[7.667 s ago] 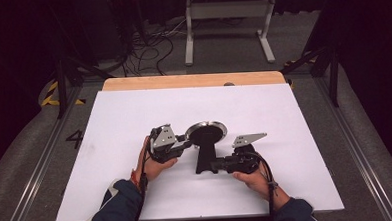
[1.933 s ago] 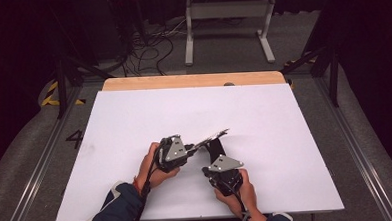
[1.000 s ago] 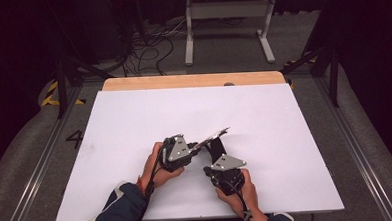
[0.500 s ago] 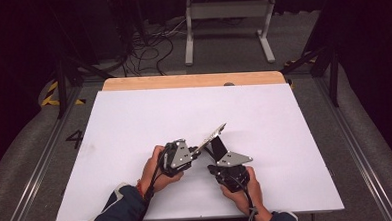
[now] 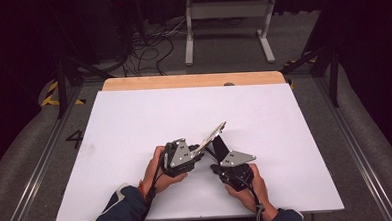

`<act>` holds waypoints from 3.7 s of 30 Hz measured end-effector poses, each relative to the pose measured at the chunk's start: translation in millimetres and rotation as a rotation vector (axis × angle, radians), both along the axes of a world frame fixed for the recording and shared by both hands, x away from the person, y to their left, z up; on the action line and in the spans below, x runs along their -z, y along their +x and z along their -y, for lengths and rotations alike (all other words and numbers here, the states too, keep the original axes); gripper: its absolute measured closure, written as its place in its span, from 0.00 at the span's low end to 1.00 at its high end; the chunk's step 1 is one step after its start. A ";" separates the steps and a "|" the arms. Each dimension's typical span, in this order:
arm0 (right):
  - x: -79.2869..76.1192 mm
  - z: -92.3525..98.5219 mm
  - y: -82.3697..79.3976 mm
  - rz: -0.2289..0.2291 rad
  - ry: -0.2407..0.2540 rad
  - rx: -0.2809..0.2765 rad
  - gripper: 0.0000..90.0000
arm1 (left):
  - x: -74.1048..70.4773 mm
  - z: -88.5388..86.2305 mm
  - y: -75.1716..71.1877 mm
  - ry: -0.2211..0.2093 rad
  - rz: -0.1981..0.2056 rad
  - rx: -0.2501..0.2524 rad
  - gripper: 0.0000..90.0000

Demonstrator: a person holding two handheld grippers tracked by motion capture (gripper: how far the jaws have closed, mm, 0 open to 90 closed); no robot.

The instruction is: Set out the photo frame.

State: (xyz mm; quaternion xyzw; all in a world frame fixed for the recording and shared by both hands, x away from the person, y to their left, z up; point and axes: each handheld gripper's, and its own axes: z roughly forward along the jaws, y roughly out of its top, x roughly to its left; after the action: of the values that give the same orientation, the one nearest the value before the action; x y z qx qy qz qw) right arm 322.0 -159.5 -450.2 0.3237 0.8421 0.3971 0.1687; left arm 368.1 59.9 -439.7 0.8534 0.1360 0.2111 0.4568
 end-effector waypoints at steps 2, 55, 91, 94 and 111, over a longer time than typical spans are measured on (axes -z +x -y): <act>-1.6 1.0 -0.4 0.003 0.004 -0.004 1.00 | -1.5 0.1 1.4 -0.033 -0.008 0.002 0.69; 0.7 31.1 11.7 -0.027 -0.054 0.057 1.00 | -8.2 5.2 -19.7 -0.002 -0.009 0.033 0.70; -12.3 50.0 15.4 0.021 0.027 0.111 0.96 | 10.9 -82.9 -38.4 0.074 -0.117 -0.084 0.26; -19.1 46.0 10.1 0.047 0.060 0.094 0.92 | 14.1 -87.8 -42.3 0.061 -0.128 -0.100 0.24; -4.0 -14.9 24.0 0.026 0.133 0.172 0.52 | 20.3 -76.6 -47.4 0.083 -0.134 -0.107 0.22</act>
State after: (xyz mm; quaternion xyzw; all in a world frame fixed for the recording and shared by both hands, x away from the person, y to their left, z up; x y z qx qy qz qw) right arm 346.0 -144.6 -446.2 0.4002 0.7805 0.4405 0.1914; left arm 320.7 136.4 -460.0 0.8754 0.2029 0.1831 0.3987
